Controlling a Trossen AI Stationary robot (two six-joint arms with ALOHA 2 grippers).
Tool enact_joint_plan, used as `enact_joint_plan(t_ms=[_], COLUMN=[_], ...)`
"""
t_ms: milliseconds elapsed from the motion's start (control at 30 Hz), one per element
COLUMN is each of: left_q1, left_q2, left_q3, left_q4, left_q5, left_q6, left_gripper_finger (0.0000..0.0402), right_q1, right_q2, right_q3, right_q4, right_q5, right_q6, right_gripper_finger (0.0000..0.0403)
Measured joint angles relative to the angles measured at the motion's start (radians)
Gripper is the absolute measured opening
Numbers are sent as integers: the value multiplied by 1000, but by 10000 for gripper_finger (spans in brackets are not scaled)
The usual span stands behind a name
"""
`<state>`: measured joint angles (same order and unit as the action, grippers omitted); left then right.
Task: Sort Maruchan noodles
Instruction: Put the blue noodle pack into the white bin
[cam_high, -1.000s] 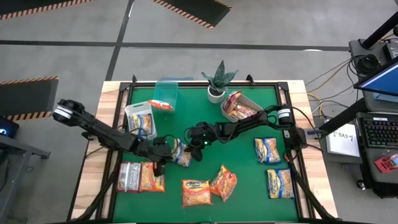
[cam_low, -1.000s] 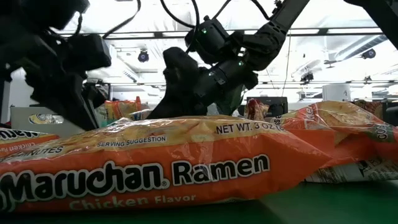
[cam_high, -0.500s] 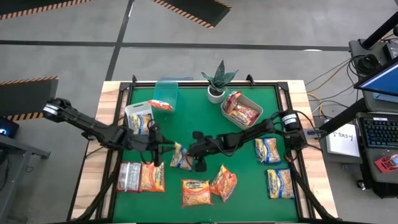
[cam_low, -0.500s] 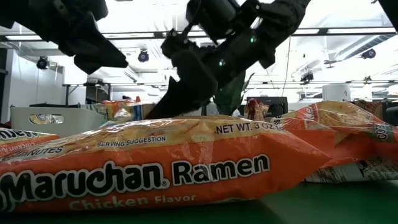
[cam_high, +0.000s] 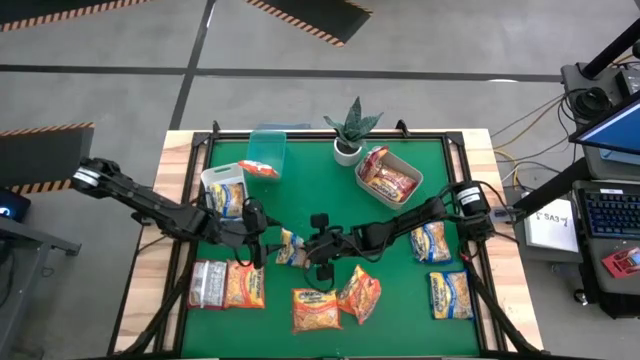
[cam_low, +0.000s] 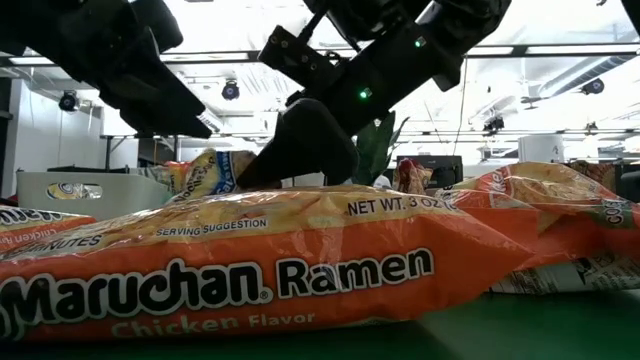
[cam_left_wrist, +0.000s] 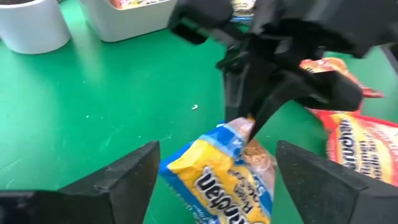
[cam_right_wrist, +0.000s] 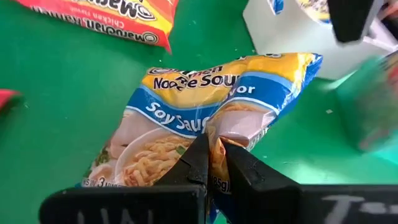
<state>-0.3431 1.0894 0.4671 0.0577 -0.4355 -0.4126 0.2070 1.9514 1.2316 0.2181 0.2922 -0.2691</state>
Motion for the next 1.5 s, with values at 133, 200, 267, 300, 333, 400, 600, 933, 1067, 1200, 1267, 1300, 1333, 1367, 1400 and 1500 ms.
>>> enact_joint_plan(t_ms=[133, 200, 267, 300, 333, 400, 600, 933, 1067, 1200, 1267, 1300, 1333, 1367, 1400, 1500], left_q1=[1, 1, 1, 1, 1, 1, 1, 1, 1, 1, 1, 1, 1, 1, 1, 1], left_q2=[32, 50, 69, 78, 88, 112, 207, 329, 328, 307, 295, 286, 279, 270, 261, 221], left_q3=[0, -5, -11, -16, -22, -42, -119, -97, -79, -69, -69, -69, -69, -69, -69, -69], left_q4=[3, 9, 32, 55, 83, 155, 432, 517, 494, 439, 429, 418, 409, 399, 384, 345], left_q5=[-30, -37, -37, -33, -21, 7, 68, 84, 94, 96, 98, 97, 97, 96, 91, 87], left_q6=[-10, -13, -16, -16, -15, -13, 5, 27, 45, 45, 48, 51, 55, 58, 62, 64], left_gripper_finger=[323, 324, 325, 325, 325, 325, 324, 255, 193, 126, 95, 80, 67, 55, 44, 18], right_q1=[28, 38, 45, 47, 49, 51, 51, 51, 51, 50, 48, 48, 47, 46, 46, 42], right_q2=[0, 0, 0, 0, 0, 0, 0, 0, 0, 0, -1, -1, -2, -4, -10, -36], right_q3=[0, 0, 0, 0, 0, 0, 0, 1, 1, 1, 1, 1, 1, 1, 1, 2], right_q4=[5, 9, 16, 22, 27, 36, 49, 48, 49, 49, 49, 49, 49, 49, 41, 5], right_q5=[77, 100, 110, 117, 125, 132, 136, 138, 136, 138, 139, 139, 143, 149, 155, 161], right_q6=[-66, -89, -104, -113, -118, -132, -136, -133, -135, -121, -111, -105, -100, -97, -97, -100], right_gripper_finger=[12, 12, 12, 12, 12, 12, 12, 12, 18, 50, 72, 84, 95, 107, 118, 147])
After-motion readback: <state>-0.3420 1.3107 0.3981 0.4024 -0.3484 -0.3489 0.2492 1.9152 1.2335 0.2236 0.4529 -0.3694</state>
